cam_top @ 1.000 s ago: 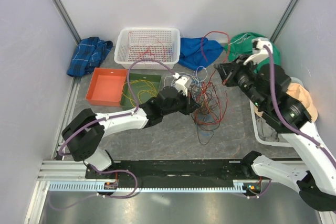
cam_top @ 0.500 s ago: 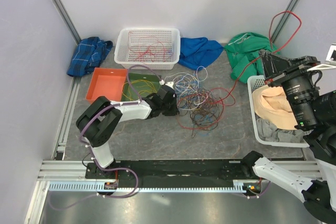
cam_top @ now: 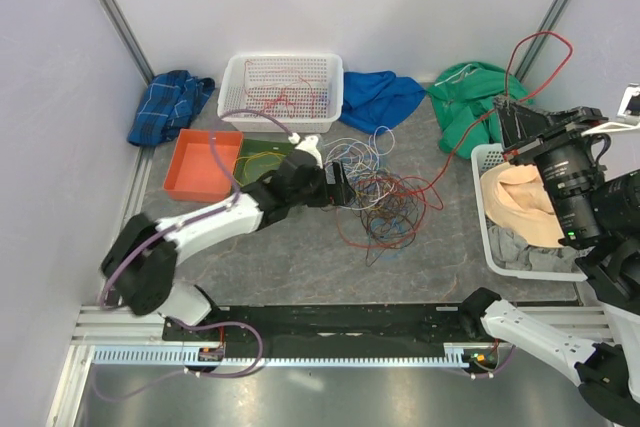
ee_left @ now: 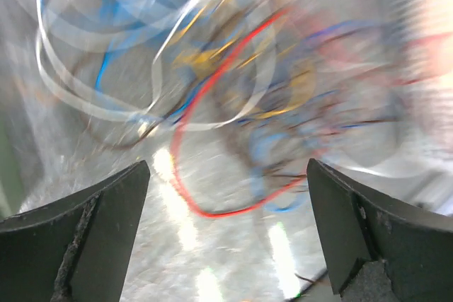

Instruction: Untangle the cables

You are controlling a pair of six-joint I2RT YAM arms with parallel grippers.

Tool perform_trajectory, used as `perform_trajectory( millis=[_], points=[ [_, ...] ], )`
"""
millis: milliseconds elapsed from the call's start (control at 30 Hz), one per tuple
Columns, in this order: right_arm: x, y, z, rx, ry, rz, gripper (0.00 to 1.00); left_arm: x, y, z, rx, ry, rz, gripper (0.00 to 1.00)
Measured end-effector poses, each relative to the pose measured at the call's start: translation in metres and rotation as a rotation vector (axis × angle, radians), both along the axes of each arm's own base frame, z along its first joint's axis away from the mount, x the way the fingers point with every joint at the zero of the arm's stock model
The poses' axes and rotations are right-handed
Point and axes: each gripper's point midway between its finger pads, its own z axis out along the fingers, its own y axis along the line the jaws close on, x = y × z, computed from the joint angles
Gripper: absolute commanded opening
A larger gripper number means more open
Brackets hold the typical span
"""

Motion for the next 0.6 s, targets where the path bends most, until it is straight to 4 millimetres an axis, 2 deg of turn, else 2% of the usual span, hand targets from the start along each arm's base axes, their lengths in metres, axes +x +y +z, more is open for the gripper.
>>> perform_trajectory(
  millis=[133,233,300,367,500,533,600],
  points=[
    [0.007,0.006,-0.010,-0.013,0.027,0.002,0.00,0.000,0.006,0.097,-0.152,-0.229,-0.004,1.00],
    [0.014,0.013,-0.019,-0.024,0.052,0.008,0.00,-0.007,0.011,0.148,-0.248,-0.404,-0.030,1.00],
    [0.018,0.017,-0.024,-0.028,0.067,0.015,0.00,-0.018,0.009,0.163,-0.294,-0.522,-0.084,1.00],
    [0.022,0.021,-0.028,-0.029,0.080,0.023,0.00,-0.040,-0.003,0.157,-0.297,-0.638,-0.192,1.00],
    [0.025,0.029,-0.031,-0.027,0.095,0.047,0.00,-0.094,-0.032,0.112,-0.220,-0.796,-0.432,1.00],
    [0.026,0.031,-0.032,-0.027,0.097,0.051,0.00,-0.104,-0.038,0.102,-0.203,-0.827,-0.480,1.00],
    [0.027,0.034,-0.033,-0.025,0.103,0.064,0.00,-0.112,-0.042,0.093,-0.182,-0.896,-0.525,1.00]
  ],
)
